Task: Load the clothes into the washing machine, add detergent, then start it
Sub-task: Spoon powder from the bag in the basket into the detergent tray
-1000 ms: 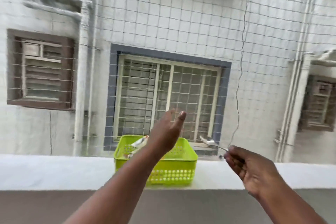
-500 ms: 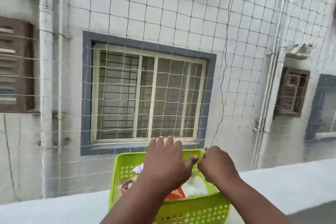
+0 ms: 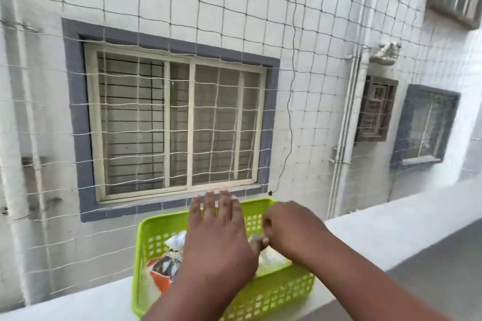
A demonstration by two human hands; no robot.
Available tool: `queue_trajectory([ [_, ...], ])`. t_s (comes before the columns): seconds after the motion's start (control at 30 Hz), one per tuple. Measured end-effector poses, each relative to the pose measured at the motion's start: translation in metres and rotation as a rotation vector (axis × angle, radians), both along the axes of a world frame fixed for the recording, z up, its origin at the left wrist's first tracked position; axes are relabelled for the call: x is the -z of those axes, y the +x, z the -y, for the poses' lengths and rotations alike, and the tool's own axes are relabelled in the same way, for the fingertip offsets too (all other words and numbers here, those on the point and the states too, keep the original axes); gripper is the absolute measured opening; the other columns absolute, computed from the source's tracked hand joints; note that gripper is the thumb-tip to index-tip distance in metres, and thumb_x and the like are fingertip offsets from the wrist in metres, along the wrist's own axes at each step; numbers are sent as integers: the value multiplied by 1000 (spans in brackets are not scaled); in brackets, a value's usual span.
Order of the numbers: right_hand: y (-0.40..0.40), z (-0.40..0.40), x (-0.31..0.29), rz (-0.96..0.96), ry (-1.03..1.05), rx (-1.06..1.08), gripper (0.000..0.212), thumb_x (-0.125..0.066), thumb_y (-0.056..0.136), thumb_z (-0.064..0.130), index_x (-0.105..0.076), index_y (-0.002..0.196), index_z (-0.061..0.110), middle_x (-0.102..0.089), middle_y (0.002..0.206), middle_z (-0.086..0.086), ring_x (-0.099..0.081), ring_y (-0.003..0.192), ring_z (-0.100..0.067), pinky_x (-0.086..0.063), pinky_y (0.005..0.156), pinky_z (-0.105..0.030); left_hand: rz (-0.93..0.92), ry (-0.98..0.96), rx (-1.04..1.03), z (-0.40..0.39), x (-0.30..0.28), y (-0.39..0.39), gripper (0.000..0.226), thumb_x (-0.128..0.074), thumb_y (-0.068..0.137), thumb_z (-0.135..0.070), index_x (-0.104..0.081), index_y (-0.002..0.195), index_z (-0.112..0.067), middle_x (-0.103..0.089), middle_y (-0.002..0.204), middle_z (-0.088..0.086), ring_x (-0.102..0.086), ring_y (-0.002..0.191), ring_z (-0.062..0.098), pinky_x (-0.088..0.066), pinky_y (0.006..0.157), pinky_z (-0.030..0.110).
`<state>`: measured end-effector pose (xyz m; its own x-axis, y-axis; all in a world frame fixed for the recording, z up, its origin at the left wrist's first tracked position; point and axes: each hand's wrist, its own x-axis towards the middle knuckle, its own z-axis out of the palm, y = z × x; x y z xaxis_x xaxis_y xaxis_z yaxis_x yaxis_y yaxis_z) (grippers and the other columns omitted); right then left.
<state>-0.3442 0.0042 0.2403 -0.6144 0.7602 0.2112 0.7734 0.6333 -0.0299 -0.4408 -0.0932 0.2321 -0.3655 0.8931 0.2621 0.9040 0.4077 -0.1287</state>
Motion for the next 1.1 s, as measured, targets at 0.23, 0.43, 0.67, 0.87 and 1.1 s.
queue_trajectory([
  [0.23,83,14,-12,-244,501,-70,40,-62,69,30,-72,106,19,-71,112,-3,-64,110,-28,-55,90,-40,-21,191,123,-13,-20,48,98,-23,84,-78,8,153,-15,15,160,10,16,147,29,10,119,46],
  [0.43,206,6,-4,-226,549,155,61,-59,77,29,-54,133,7,-55,139,-10,-46,134,-30,-33,109,-45,3,336,445,-50,-22,151,116,10,56,-82,22,149,-15,34,153,6,33,140,23,21,116,41],
  [0.67,394,-3,17,-210,513,334,70,-33,79,36,-45,140,3,-45,147,-13,-36,140,-31,-18,114,-42,118,420,786,-98,11,329,110,6,65,-87,23,146,-14,31,152,3,34,139,21,27,111,36],
  [0.87,517,-16,66,-167,385,463,66,-40,81,31,-44,141,3,-44,148,-13,-35,140,-30,-15,114,-40,89,307,954,-140,70,452,99,-7,89,-74,-24,148,4,-18,156,20,-14,145,35,-4,114,48],
  [1.1,603,-42,160,-179,199,628,54,-54,86,21,-50,138,8,-53,140,-8,-46,133,-28,-24,113,-38,17,16,1155,-221,159,527,96,-11,90,-73,-35,145,2,-32,152,18,-27,141,33,-7,112,44],
])
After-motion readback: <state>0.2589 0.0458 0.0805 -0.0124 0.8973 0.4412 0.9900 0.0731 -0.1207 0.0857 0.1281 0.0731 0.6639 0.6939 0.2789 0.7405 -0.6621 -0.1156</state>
